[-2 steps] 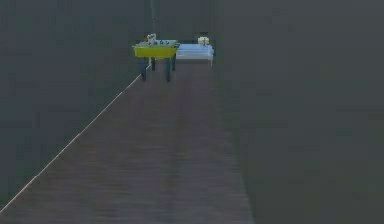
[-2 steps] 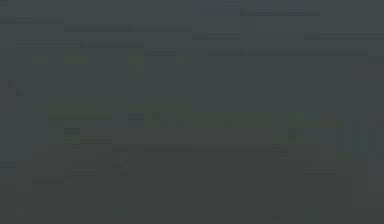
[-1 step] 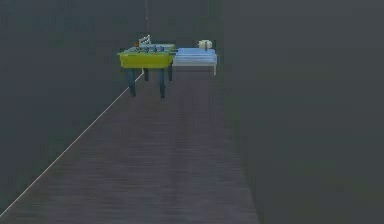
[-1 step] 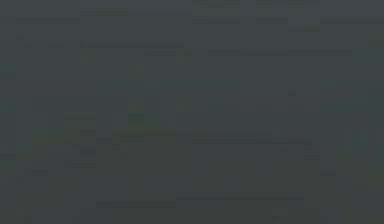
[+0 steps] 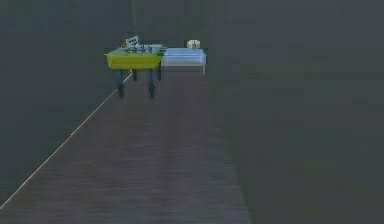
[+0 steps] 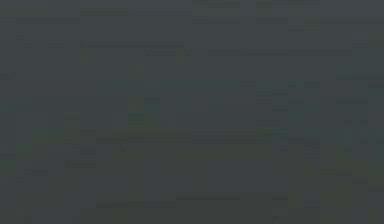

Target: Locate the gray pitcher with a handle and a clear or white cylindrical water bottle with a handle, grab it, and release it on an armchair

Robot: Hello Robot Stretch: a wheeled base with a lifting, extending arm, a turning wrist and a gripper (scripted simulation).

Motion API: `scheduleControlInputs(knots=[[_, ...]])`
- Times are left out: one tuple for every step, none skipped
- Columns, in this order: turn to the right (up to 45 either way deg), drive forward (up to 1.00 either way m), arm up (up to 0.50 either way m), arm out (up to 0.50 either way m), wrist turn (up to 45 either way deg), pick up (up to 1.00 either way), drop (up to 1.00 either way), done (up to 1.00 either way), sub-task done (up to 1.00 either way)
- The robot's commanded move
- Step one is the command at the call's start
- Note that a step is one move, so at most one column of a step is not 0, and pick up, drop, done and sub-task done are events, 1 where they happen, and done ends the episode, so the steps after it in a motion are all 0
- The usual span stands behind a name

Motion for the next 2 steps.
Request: scheduleControlInputs(knots=[[0.0,1.00,0.00,0.00,0.0,0.00,0.00,0.00,0.00],[0.0,1.00,0.00,0.00,0.0,0.00,0.00,0.00,0.00]])
